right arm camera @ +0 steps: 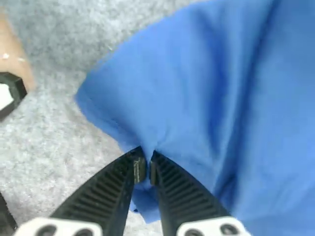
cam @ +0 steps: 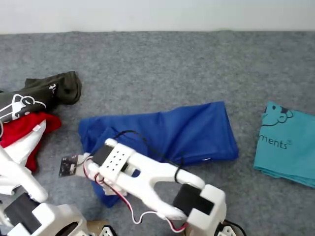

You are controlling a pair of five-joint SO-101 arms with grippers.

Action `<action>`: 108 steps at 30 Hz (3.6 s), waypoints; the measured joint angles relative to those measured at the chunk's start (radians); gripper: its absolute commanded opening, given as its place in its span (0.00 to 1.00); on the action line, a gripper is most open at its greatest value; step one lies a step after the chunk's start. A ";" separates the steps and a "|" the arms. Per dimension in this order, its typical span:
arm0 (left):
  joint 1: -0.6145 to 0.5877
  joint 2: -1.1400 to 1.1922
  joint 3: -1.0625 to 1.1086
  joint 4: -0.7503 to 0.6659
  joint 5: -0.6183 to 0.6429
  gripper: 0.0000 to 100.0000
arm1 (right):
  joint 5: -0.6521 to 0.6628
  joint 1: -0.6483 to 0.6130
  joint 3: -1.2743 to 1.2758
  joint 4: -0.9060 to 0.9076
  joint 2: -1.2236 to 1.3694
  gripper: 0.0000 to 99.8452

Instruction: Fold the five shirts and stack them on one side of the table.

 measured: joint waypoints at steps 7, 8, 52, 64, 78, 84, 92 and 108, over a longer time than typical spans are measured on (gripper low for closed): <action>0.000 0.000 0.000 0.000 0.000 0.02 | 0.000 0.117 -0.074 0.005 -0.054 0.01; 0.000 0.000 0.000 0.000 0.000 0.02 | 0.000 0.138 -0.097 0.000 -0.054 0.01; 0.000 0.000 0.000 0.000 0.000 0.02 | -0.123 0.129 -0.681 0.402 0.339 0.01; 0.000 0.000 0.000 0.000 0.000 0.02 | -0.123 0.327 -0.723 0.046 0.439 0.01; 0.000 0.000 0.000 0.000 0.000 0.02 | -0.123 0.370 -0.732 0.307 0.385 0.01; 0.000 0.000 0.000 0.014 0.000 0.02 | -0.123 0.381 -0.732 0.410 0.374 0.01; 0.000 0.000 0.000 0.020 0.000 0.02 | -0.123 0.371 -0.819 0.413 0.279 0.01; 0.000 0.000 0.000 0.020 0.000 0.02 | -0.123 0.460 -0.824 0.325 0.572 0.01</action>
